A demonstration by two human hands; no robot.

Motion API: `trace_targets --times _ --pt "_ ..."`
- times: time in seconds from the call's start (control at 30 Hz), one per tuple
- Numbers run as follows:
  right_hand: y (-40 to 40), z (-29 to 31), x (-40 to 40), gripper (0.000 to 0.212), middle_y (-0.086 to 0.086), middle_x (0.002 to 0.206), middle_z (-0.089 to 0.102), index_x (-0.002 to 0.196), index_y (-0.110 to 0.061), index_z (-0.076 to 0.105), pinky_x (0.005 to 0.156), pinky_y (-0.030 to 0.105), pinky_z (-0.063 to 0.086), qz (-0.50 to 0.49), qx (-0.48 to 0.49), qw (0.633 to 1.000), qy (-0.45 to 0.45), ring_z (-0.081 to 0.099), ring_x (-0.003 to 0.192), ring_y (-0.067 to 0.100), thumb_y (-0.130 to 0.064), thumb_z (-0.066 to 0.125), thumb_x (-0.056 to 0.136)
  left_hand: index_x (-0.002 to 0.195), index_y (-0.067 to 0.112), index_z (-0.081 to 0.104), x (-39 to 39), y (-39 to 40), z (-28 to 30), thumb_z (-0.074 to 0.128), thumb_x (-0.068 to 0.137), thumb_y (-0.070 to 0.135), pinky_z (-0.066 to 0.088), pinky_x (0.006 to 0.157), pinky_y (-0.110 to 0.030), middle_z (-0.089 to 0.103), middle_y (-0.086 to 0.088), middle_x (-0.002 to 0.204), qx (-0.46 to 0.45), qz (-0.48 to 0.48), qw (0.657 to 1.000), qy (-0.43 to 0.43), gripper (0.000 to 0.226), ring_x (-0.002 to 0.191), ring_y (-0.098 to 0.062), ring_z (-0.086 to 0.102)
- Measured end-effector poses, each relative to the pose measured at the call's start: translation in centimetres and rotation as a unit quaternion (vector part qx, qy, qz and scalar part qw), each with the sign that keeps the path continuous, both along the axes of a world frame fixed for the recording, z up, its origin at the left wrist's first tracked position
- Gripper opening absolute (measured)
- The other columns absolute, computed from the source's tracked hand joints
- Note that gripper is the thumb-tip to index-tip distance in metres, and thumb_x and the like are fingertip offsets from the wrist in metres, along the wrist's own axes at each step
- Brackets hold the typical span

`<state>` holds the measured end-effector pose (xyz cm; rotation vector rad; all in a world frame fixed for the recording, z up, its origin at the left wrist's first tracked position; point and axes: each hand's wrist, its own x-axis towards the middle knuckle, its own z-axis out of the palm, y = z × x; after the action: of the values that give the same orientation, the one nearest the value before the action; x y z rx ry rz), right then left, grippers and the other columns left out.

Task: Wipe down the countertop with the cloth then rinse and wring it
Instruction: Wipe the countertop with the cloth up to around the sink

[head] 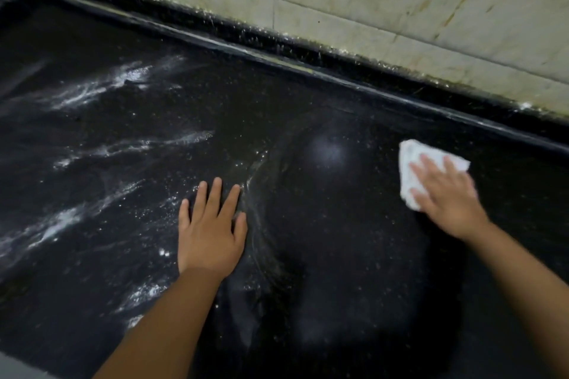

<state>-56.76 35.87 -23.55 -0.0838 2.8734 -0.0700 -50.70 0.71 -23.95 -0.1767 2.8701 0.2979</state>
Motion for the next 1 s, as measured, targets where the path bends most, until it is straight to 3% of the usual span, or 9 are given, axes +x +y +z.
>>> trace_targets --times 0.1,0.2,0.47,0.6,0.67,0.73,0.8,0.9,1.0 --pt "-1.4 0.7 -4.3 0.055 -0.007 0.157 -0.003 0.147 -0.029 0.010 0.114 0.048 -0.002 -0.216 -0.017 0.976 -0.013 -0.009 0.143 0.028 -0.047 0.020 0.097 0.146 0.030 0.002 0.0 0.0 -0.2 -0.001 0.091 0.045 -0.009 0.116 -0.038 -0.007 0.003 0.157 0.005 0.001 1.000 0.006 0.057 0.143 -0.015 -0.014" --pt "-6.3 0.2 -8.1 0.054 -0.003 0.157 -0.006 0.147 -0.027 0.004 0.111 0.055 -0.006 -0.256 -0.013 0.966 -0.007 -0.011 0.141 0.034 -0.043 0.017 0.098 0.146 0.030 0.006 0.0 -0.1 -0.5 -0.015 0.073 0.051 -0.008 0.116 -0.039 -0.003 0.002 0.157 0.009 -0.004 1.000 0.011 0.079 0.144 -0.015 -0.010" --pt "-21.2 -0.5 -10.7 0.053 -0.005 0.156 -0.011 0.147 -0.028 -0.002 0.110 0.056 -0.011 0.028 -0.043 0.998 -0.025 -0.018 0.141 0.033 -0.042 0.014 0.098 0.145 0.029 0.020 0.0 -0.1 -0.5 0.005 0.082 0.049 -0.006 0.116 -0.037 0.007 0.002 0.157 0.031 0.013 0.999 0.032 0.068 0.144 -0.015 -0.003" --pt "-21.4 -0.5 -6.3 0.051 -0.006 0.157 -0.006 0.147 -0.030 0.004 0.112 0.049 -0.011 0.161 -0.062 0.984 -0.032 -0.015 0.142 0.029 -0.040 0.017 0.099 0.144 0.026 0.027 0.0 -0.2 -0.6 -0.001 0.075 0.054 -0.002 0.116 -0.039 0.013 -0.001 0.156 0.043 0.015 0.998 0.051 0.080 0.145 -0.017 0.003" --pt "-18.5 -0.8 -2.5 0.051 -0.002 0.156 0.012 0.145 -0.027 0.021 0.113 0.046 -0.005 0.202 -0.071 0.977 -0.011 0.003 0.143 0.032 -0.042 0.019 0.096 0.143 0.025 0.029 0.0 -0.1 -0.6 -0.003 0.073 0.055 -0.001 0.116 -0.039 0.014 -0.002 0.156 0.046 0.013 0.997 0.054 0.083 0.145 -0.018 0.004" --pt "-14.6 -1.3 1.2 0.053 0.002 0.141 0.046 0.133 -0.024 0.047 0.109 0.045 0.013 0.214 -0.038 0.976 0.028 0.039 0.130 0.038 -0.045 0.017 0.094 0.143 0.024 0.030 0.0 -0.1 -0.7 -0.002 0.074 0.055 -0.001 0.116 -0.040 0.016 -0.003 0.155 0.046 0.013 0.997 0.057 0.082 0.145 -0.019 0.005" --pt "-10.6 -1.0 2.9 0.061 0.002 0.133 0.055 0.128 -0.025 0.050 0.101 0.043 0.021 0.158 -0.001 0.987 0.039 0.050 0.121 0.039 -0.050 0.005 0.095 0.143 0.022 0.031 0.1 -0.1 -0.8 -0.001 0.076 0.053 0.001 0.116 -0.042 0.018 -0.004 0.155 0.039 0.013 0.997 0.061 0.080 0.144 -0.020 0.007" --pt "-7.8 -0.2 1.4 0.070 -0.003 0.154 0.019 0.144 -0.028 0.026 0.112 0.047 0.007 -0.003 -0.027 0.999 0.018 0.011 0.143 0.031 -0.060 0.000 0.087 0.142 0.022 0.032 0.2 -0.1 -0.9 0.000 0.077 0.051 0.003 0.116 -0.043 0.019 -0.004 0.155 0.034 0.011 0.998 0.060 0.078 0.144 -0.020 0.007" --pt "-10.1 -0.3 -2.4 0.054 -0.007 0.156 -0.008 0.147 -0.030 0.004 0.113 0.051 -0.007 -0.129 -0.023 0.991 -0.003 -0.015 0.142 0.029 -0.045 0.014 0.097 0.141 0.022 0.034 0.1 -0.1 -0.9 0.002 0.077 0.051 0.003 0.116 -0.043 0.020 -0.004 0.154 0.037 0.014 0.997 0.064 0.077 0.144 -0.020 0.009"
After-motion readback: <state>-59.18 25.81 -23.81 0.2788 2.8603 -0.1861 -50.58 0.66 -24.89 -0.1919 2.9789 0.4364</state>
